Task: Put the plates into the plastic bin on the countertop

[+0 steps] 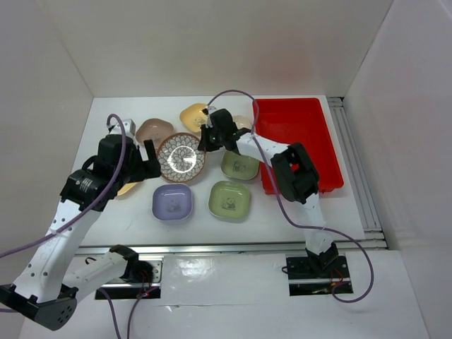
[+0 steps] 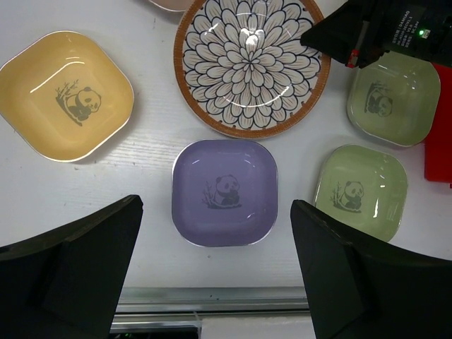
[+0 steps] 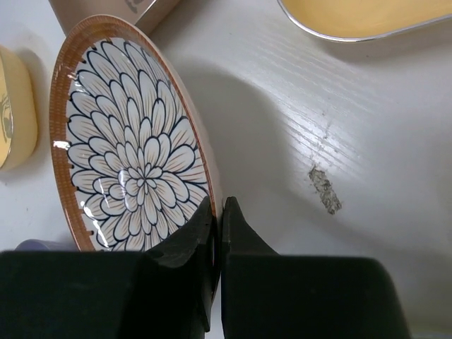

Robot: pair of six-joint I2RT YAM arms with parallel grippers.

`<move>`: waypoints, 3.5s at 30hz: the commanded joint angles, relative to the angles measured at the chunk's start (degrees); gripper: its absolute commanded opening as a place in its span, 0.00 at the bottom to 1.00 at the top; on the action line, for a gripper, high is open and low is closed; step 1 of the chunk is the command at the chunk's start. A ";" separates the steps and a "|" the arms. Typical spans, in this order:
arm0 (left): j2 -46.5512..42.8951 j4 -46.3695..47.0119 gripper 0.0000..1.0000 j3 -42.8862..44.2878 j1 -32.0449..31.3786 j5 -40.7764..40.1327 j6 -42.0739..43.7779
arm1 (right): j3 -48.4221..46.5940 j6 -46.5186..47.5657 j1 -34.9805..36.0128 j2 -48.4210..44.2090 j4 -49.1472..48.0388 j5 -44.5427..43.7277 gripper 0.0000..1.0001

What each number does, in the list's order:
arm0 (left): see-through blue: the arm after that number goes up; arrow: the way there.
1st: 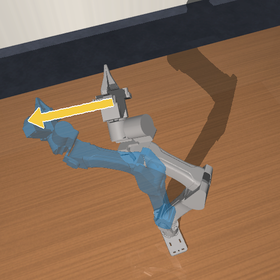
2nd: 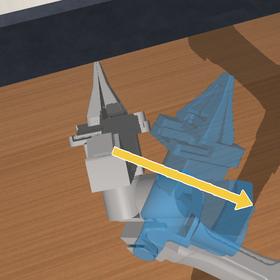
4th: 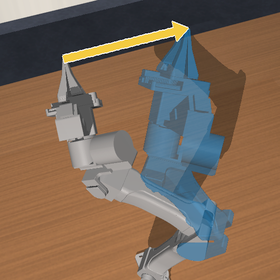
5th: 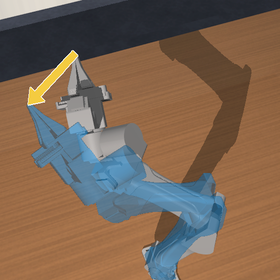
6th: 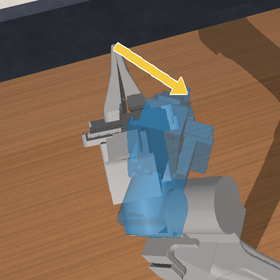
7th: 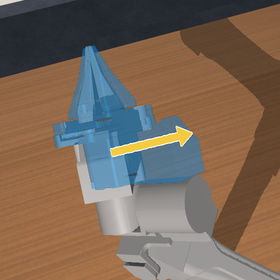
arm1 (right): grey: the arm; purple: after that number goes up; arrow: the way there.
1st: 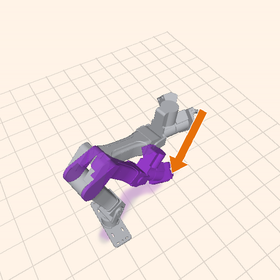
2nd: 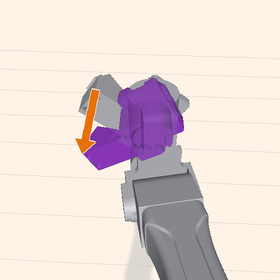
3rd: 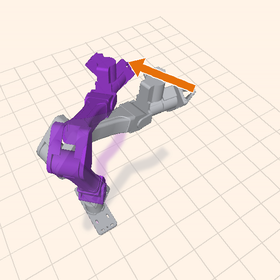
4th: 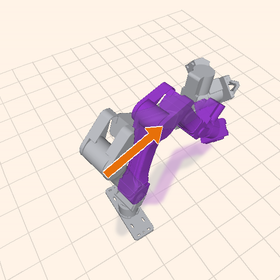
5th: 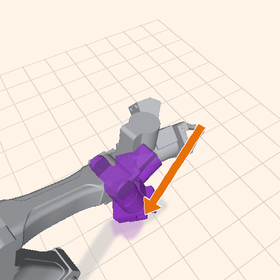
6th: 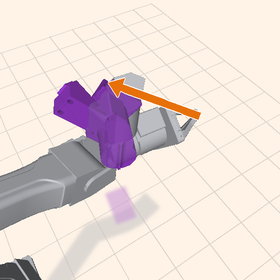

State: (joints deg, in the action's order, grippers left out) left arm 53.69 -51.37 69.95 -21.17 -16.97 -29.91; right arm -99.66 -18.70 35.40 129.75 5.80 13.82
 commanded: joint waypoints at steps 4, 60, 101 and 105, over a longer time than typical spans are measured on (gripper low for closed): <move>-0.87 3.12 1.00 -1.05 -0.19 0.89 1.35 | 2.01 -2.20 -1.38 -10.30 -4.65 -4.17 0.00; 0.98 12.79 1.00 -9.13 0.33 9.34 3.38 | 36.47 -4.17 -38.24 -38.96 -14.77 -17.05 1.00; 1.33 10.51 1.00 -10.71 9.57 7.66 -0.24 | 8.77 -8.37 10.83 -4.68 7.57 -48.18 0.64; 0.81 10.51 1.00 -10.71 9.57 8.18 -0.24 | 8.78 -8.90 10.13 -4.08 7.56 -45.65 0.49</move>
State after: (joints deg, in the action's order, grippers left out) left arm 56.01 -42.02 59.59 -11.92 -9.89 -30.30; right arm -90.70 -25.85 45.78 125.84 13.34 -31.09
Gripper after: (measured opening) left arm 0.995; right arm 0.576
